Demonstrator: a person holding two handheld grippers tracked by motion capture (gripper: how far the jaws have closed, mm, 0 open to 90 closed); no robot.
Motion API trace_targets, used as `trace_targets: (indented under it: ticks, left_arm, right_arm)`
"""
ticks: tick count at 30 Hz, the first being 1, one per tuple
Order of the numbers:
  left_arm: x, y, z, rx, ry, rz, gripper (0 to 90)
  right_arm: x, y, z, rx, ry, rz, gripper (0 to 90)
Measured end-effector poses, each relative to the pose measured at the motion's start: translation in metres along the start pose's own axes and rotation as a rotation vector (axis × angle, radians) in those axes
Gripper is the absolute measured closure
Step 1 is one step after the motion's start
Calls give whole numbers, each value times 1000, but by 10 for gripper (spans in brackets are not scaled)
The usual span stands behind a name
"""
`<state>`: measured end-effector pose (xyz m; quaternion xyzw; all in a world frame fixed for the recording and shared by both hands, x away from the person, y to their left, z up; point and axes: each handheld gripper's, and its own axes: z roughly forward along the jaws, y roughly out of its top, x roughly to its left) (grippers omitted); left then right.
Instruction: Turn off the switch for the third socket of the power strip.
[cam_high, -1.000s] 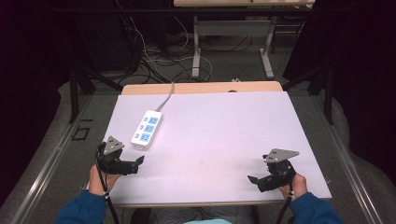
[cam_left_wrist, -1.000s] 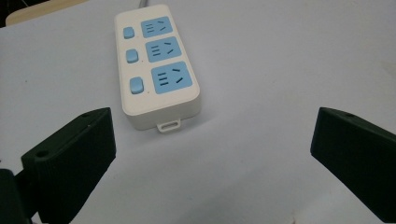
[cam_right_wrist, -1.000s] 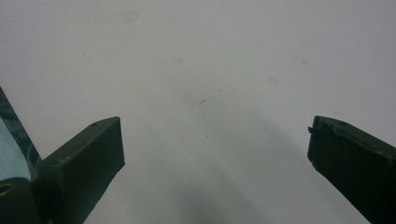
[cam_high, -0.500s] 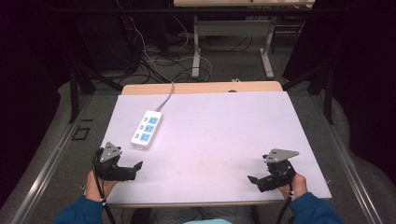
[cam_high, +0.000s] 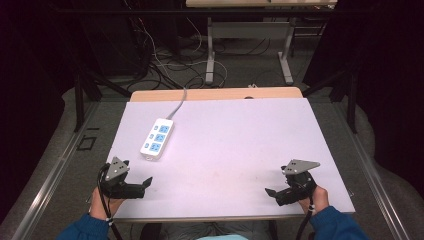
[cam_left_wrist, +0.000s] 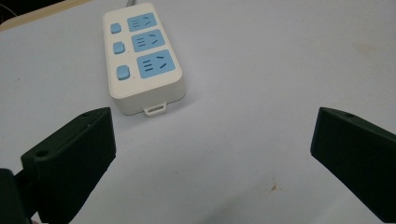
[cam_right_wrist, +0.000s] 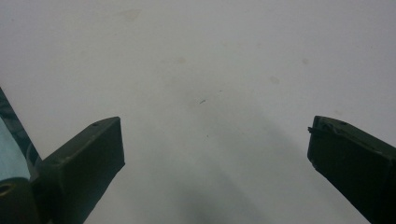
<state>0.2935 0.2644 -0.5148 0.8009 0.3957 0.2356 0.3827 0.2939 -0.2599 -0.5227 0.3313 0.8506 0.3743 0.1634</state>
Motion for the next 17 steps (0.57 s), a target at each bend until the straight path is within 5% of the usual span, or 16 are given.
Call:
trace_targets:
  ticks: [17]
  left_arm:
    - [-1, -4, 0, -2, 4, -2, 3]
  right_arm:
    - [0, 0, 0, 0, -1, 0, 32]
